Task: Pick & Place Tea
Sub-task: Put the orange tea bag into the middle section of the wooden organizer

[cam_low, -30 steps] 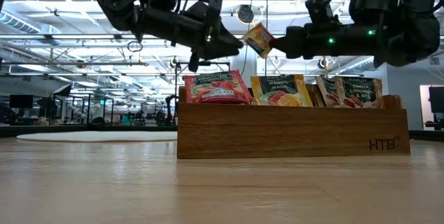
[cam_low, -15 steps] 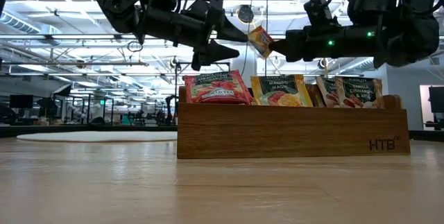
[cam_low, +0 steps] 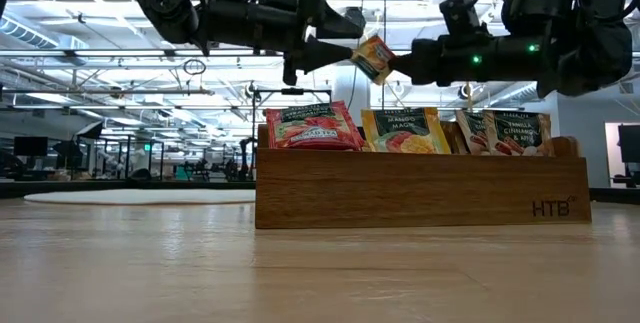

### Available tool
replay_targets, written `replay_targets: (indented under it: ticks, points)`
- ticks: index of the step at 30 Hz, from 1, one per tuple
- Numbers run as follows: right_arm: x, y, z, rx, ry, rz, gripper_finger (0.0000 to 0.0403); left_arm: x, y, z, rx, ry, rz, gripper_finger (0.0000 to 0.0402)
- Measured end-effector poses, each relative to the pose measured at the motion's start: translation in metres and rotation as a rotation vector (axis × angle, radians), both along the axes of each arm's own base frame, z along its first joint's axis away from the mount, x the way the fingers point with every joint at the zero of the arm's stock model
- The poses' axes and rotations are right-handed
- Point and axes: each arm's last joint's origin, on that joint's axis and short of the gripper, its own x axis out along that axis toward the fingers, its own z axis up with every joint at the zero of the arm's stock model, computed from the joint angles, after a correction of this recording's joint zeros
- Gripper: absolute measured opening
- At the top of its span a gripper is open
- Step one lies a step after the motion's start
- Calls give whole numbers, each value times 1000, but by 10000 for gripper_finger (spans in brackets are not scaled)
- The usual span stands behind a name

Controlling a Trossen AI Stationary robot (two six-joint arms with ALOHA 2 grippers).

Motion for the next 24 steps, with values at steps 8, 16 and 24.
replay_targets:
  ticks: [8, 16, 24]
  points:
    - [5, 1, 5, 16, -44, 61, 0, 0, 1, 0, -1, 3, 2, 202]
    - [7, 11, 7, -19, -17, 36, 0, 0, 1, -4, 26, 44, 2, 202]
    - [6, 24, 7, -75, 48, -55, 0, 0, 1, -6, 47, 73, 1, 202]
